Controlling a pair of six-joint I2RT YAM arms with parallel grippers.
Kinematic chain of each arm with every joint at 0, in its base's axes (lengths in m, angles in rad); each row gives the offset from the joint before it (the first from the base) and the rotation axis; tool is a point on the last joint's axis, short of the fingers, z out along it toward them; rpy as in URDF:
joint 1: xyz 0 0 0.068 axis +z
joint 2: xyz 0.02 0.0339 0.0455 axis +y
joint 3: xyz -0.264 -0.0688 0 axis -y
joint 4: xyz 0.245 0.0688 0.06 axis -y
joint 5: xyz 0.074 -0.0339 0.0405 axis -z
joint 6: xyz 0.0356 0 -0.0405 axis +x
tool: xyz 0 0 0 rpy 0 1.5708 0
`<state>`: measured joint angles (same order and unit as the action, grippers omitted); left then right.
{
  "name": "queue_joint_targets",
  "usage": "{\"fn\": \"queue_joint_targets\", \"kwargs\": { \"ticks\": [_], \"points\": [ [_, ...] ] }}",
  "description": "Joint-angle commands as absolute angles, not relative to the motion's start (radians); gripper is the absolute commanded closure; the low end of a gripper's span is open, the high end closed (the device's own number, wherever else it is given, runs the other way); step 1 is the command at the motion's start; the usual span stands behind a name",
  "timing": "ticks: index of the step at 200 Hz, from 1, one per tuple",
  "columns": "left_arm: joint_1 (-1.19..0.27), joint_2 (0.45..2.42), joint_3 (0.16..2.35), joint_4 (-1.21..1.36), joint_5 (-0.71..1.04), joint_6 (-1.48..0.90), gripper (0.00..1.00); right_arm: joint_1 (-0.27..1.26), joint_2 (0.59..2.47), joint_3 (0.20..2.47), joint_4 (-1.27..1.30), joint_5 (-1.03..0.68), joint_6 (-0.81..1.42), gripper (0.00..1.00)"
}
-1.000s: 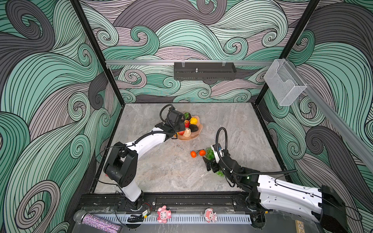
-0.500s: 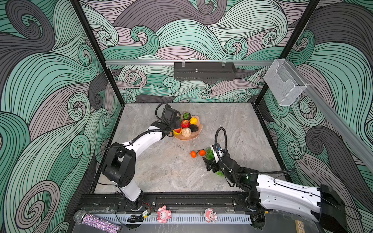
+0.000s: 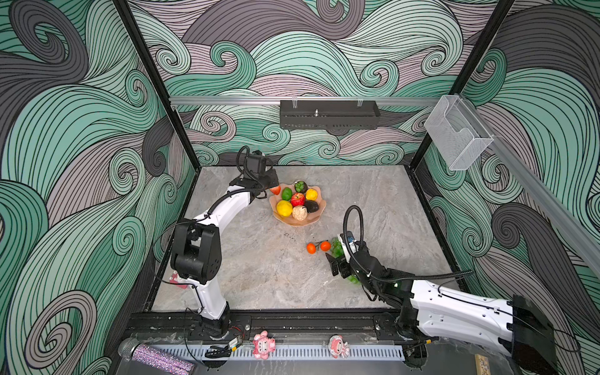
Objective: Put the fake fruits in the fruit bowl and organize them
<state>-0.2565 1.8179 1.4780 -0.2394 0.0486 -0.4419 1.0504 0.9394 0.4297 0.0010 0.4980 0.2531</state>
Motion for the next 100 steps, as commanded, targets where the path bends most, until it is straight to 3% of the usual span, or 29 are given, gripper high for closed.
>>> {"fn": "queue_joint_targets", "kwargs": {
  "ticks": [1,100],
  "points": [
    [-0.214,1.873,1.546,-0.305,0.22,-0.373,1.0,1.046,0.945,0.434,0.014,0.511,0.246,0.01],
    [-0.169,1.989,1.57,-0.252,0.369,-0.288,1.0,1.046,0.968,0.443,0.016,0.5,0.249,0.01]
  ]
}}
